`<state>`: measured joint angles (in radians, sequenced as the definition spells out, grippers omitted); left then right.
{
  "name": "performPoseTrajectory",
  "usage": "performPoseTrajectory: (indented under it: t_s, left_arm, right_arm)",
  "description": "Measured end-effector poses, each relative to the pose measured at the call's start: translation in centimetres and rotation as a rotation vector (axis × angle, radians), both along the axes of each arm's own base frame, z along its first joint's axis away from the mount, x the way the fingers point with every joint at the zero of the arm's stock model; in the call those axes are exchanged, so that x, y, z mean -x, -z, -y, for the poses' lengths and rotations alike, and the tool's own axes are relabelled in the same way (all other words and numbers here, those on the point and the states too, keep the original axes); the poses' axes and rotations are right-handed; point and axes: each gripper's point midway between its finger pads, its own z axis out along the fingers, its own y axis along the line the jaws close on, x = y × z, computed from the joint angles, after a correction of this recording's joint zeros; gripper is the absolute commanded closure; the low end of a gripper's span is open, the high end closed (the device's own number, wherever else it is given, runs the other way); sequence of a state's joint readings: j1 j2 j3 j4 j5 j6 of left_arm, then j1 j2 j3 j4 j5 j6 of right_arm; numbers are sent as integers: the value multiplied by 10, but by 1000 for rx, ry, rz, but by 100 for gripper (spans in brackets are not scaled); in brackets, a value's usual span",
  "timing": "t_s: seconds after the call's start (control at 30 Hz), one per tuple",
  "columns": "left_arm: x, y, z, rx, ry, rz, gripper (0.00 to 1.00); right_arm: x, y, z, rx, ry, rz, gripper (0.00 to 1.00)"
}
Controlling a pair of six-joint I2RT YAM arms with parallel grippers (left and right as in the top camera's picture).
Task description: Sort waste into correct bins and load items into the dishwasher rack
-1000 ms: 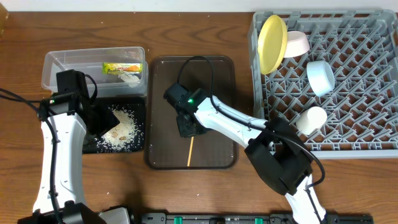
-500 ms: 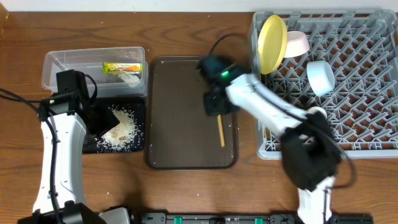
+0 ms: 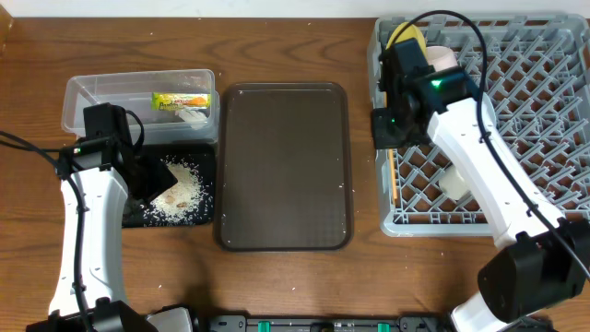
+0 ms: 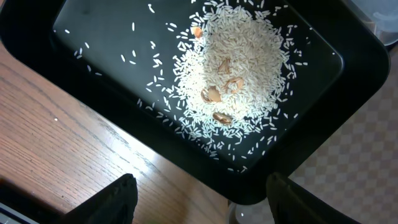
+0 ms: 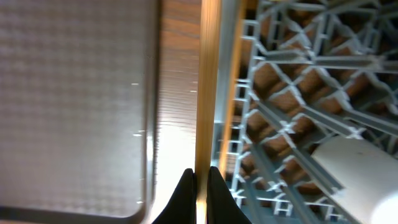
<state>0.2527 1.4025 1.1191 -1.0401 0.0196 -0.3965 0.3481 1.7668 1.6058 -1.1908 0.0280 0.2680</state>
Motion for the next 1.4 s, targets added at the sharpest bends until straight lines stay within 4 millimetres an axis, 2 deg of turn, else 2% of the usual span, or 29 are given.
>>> performPoseTrajectory:
  t_s: [0.17,0.37,0.43,0.53,0.63,0.83,0.93,1.0,1.1,1.2,1.3,1.4]
  left_arm:
    - [0,0,0,0,0,0,31]
    - [0,0,0,0,0,0,31]
    - [0,0,0,0,0,0,31]
    - [-2,0,2,-2,9,6,30]
    - [-9,-1,11,-6,51,23,30]
    - [-20,-2,46,-14,215,43,31]
    - [-21,-2,63,-18,312,43,30]
    - [-21,-2,71,-19,362,40,31]
    - [-17,-1,77,-14,405,22,30]
    - [-8,0,83,22,452,-7,31]
    - [2,2,88,55,483,-41,31]
    - [6,0,90,64,507,-47,31]
  right_arm:
    - [5,29,20,60,18,-31,99]
    - [9,60,30,80,30,-52,97]
    - [6,61,30,76,30,-39,76]
    - [0,60,27,66,25,-16,66]
    - [-3,59,25,56,21,-6,64]
    - [-3,59,23,42,18,-5,63]
    - [-8,50,21,22,19,33,60]
    - [-13,34,17,-12,23,92,50]
    - [-18,-3,15,-64,34,209,45]
    - [-16,-38,33,-107,91,288,36]
    - [-8,-45,50,-126,144,275,28]
    - [3,-39,57,-131,168,218,24]
